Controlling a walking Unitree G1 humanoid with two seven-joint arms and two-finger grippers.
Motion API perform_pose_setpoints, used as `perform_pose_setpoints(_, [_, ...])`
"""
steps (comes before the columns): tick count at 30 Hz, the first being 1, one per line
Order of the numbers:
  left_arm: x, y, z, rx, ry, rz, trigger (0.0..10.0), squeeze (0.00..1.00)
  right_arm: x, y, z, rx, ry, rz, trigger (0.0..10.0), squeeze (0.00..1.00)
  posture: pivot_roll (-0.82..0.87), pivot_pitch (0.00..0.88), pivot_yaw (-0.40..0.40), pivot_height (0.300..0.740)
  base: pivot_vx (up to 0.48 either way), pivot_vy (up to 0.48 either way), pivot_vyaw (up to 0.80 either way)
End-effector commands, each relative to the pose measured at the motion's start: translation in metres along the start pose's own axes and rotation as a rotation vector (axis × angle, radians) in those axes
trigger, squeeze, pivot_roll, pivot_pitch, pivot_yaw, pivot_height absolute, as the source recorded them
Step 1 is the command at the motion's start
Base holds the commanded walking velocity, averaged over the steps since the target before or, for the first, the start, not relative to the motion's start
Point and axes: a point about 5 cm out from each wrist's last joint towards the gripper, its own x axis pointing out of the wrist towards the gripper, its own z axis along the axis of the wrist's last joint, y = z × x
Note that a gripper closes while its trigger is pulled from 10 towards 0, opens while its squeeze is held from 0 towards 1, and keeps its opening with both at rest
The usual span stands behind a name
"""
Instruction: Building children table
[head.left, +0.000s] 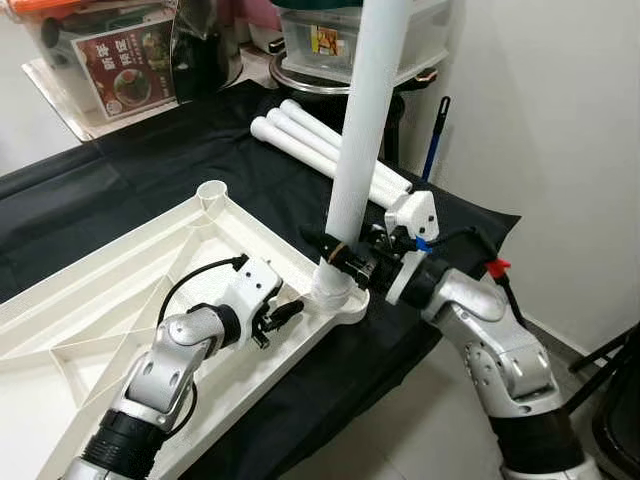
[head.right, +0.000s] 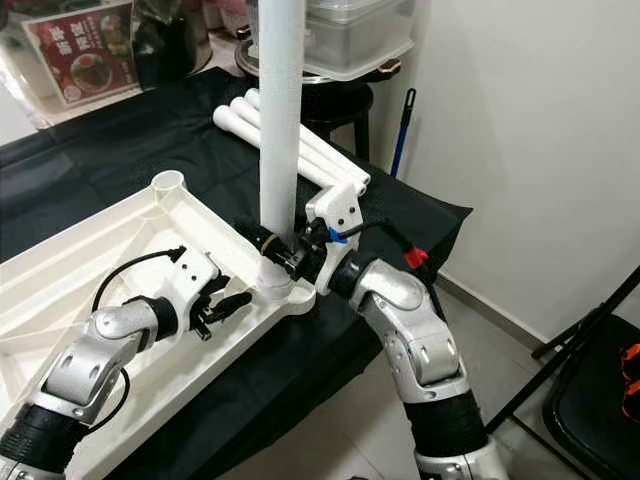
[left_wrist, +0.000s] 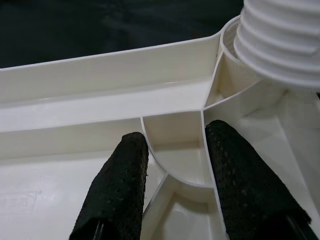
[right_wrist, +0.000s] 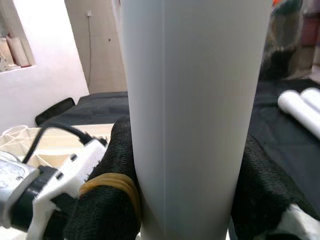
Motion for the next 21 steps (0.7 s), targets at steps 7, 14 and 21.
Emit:
perform_pose_setpoints(7, [0.009, 0.001, 0.01, -0.005, -0.059, 0.001, 10.0, 0.0, 0.001, -0.008, -0.004, -0.121, -0.03, -0.002, 10.0, 0.0, -0.07, 0.128, 0.007, 0.74, 0.0, 0.0, 0.0])
perform_pose_setpoints(14, [0.012, 0.008, 0.019, -0.011, -0.09, 0.034, 10.0, 0.0, 0.01, -0.006, -0.002, -0.224, -0.054, 0.03, 10.0, 0.0, -0.06, 0.149, 0.015, 0.74, 0.0, 0.0, 0.0])
perform_pose_setpoints(21, [0.014, 0.013, 0.024, -0.015, -0.106, 0.065, 10.0, 0.0, 0.006, -0.022, -0.008, -0.208, -0.081, -0.061, 10.0, 0.0, -0.04, 0.168, 0.025, 0.74, 0.0, 0.0, 0.0])
